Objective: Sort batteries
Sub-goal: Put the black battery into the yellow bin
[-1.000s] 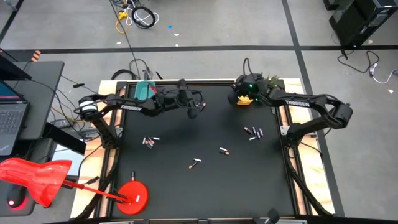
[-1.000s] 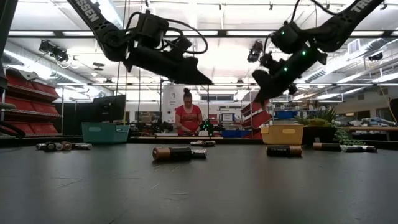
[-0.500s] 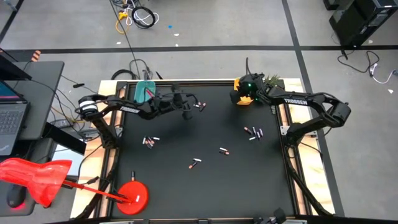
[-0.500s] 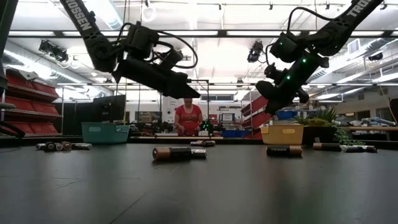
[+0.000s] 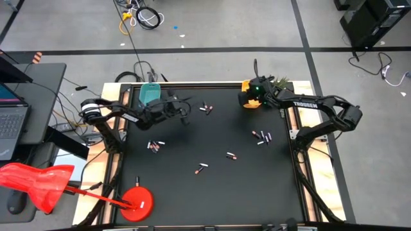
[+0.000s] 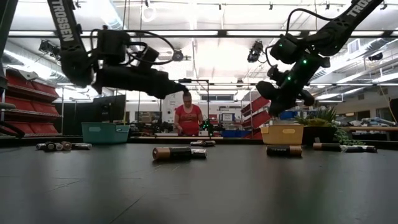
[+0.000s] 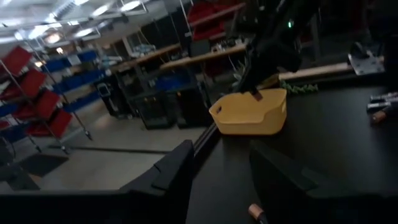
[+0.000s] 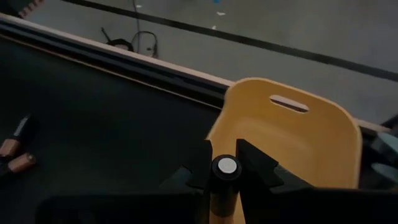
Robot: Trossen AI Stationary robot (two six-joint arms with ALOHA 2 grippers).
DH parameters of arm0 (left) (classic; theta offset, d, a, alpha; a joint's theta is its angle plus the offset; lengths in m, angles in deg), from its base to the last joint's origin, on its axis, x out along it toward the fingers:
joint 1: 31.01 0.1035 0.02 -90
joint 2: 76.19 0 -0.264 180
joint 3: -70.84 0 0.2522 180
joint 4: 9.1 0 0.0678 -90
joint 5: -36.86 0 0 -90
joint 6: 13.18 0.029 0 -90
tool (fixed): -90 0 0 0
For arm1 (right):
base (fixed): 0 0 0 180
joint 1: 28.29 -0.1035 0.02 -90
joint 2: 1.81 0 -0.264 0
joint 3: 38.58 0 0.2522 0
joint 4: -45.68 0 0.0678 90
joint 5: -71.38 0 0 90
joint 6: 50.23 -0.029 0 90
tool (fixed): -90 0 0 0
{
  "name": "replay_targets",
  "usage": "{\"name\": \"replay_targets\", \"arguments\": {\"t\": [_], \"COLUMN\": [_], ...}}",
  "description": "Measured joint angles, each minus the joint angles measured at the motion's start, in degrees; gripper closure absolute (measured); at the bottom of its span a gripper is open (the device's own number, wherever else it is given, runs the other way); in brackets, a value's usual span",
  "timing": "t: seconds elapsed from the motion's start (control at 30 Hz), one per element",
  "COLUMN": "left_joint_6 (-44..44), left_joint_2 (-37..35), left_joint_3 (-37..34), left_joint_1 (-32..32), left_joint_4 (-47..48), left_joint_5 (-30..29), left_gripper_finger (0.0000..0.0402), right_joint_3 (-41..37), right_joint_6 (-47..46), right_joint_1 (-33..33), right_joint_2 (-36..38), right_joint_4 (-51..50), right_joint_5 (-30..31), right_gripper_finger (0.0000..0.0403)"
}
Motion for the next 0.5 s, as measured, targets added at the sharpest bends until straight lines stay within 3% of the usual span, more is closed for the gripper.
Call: {"name": "replay_targets", "arguments": {"t": [0.33, 0.5], "left_joint_6": [-3.4, -7.5], "left_joint_2": [-4.7, -8.8], "left_joint_3": [-0.8, 1.5], "left_joint_1": [0.5, 0.5], "left_joint_4": [4.2, 19.6], "left_joint_5": [0.6, 0.9], "left_gripper_finger": [0.0240, 0.0244], "right_joint_3": [0.0, 0.0], "right_joint_6": [-0.3, 4.8], "right_joint_1": [-0.9, -3.7], "right_joint_2": [0.5, 4.4], "right_joint_4": [-2.5, -2.3], "right_joint_5": [1.0, 1.4], "right_gripper_finger": [0.0266, 0.0270]}}
